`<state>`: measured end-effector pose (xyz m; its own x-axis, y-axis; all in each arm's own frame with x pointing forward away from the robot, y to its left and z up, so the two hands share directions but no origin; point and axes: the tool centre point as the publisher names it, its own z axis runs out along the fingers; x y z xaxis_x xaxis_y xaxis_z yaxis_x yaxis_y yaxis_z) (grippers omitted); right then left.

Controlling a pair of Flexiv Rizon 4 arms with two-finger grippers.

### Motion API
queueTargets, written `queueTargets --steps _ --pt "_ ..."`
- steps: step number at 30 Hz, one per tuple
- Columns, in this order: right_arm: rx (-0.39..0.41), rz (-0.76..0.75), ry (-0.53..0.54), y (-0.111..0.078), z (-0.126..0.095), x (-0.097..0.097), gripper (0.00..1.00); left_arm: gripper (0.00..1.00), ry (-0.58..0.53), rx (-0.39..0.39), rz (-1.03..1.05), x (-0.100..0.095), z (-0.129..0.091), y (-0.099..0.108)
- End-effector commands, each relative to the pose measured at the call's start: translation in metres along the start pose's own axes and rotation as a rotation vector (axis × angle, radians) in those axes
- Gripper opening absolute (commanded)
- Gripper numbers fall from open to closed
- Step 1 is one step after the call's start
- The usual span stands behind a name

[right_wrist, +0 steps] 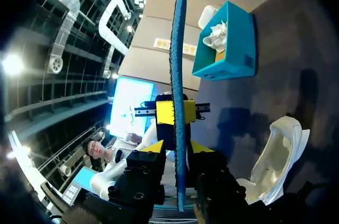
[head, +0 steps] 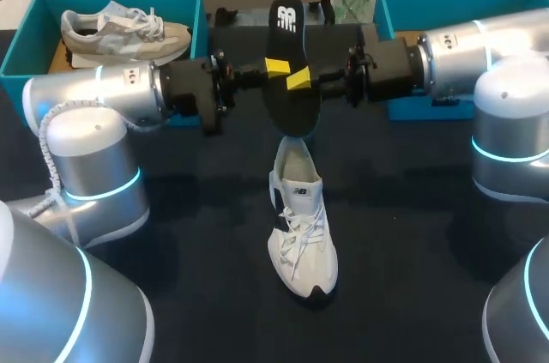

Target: Take the shoe out of the shoebox, open the shoe tongue, remove and reinsert the insole, then place the shoe into the shoebox

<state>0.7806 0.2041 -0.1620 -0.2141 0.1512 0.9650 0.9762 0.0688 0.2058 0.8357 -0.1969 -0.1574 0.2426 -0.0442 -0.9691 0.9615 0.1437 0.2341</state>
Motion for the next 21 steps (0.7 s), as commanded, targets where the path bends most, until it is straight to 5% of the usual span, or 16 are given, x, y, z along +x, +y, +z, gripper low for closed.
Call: queueTargets --steps 1,6,12,15,21 --pt "0.001 0.002 0.0 0.001 0.003 -0.001 0.2 0.0 -0.003 -0.005 -0.003 0.002 0.005 -0.003" --pt "-0.001 0.004 0.0 0.001 0.002 -0.001 0.0 0.0 -0.006 -0.001 -0.003 0.002 0.004 -0.006" --pt "0.004 0.006 0.005 0.002 0.004 -0.003 0.0 0.0 -0.016 0.013 -0.012 0.0 0.001 -0.01" --pt "0.002 0.007 0.008 0.002 0.004 -0.004 0.0 1.0 -0.021 0.017 -0.015 -0.004 -0.003 -0.009" --pt "-0.025 0.0 0.008 0.004 -0.001 -0.01 0.0 1.0 -0.012 0.006 -0.028 -0.006 -0.017 -0.001"
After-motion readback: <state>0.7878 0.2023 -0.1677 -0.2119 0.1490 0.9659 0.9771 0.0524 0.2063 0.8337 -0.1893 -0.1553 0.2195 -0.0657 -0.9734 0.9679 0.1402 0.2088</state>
